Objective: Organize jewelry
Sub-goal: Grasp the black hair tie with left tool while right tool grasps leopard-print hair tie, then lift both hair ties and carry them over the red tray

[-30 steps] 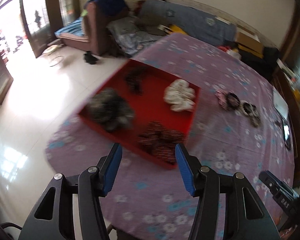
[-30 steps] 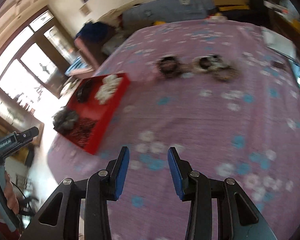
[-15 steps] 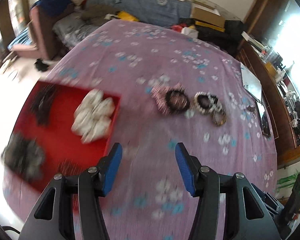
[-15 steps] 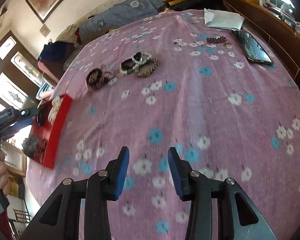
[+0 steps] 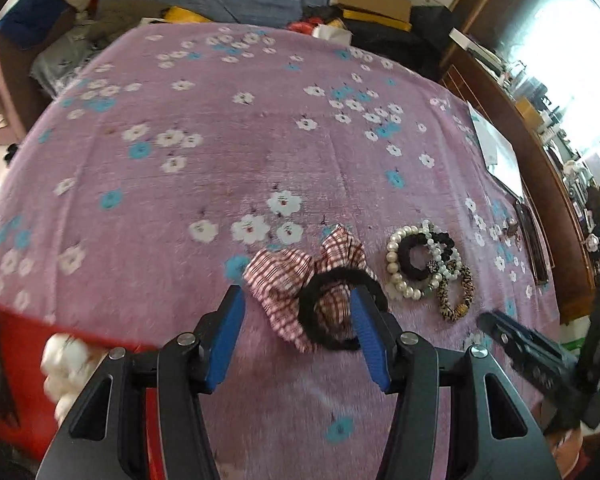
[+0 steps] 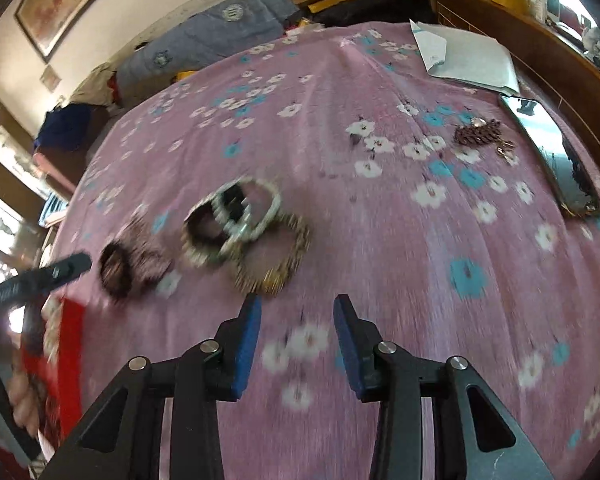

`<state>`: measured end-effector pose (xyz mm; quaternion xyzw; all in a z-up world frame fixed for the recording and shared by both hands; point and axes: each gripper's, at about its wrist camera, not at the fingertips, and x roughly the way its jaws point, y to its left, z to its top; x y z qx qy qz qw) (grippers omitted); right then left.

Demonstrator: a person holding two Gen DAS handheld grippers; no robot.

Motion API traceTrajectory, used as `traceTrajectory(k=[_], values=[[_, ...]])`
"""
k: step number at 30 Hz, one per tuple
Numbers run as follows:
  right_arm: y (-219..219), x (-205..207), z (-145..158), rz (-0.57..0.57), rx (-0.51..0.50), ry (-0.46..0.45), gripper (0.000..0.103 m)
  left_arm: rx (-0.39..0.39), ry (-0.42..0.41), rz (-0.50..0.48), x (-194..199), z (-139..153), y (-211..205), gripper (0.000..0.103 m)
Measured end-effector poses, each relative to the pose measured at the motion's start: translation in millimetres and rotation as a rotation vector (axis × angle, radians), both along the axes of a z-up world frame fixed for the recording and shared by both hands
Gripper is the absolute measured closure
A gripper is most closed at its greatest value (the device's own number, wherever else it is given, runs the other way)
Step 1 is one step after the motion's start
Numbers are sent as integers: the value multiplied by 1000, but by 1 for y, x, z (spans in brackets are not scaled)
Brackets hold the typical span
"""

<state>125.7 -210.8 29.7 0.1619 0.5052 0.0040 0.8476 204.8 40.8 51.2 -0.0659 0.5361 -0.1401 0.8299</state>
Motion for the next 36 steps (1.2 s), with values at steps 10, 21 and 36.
traceTrajectory(k=[10,21,36], values=[[15,29,-11,28,-53,0,94,-34,42,-75,-8,-9,-14,95],[1,-23,5,50,29,9,98,-136,71,-57,-72,16,-6,96],[-43,-149,-1,32,55,84,97,-50,104,55,-175,-9,24,70]])
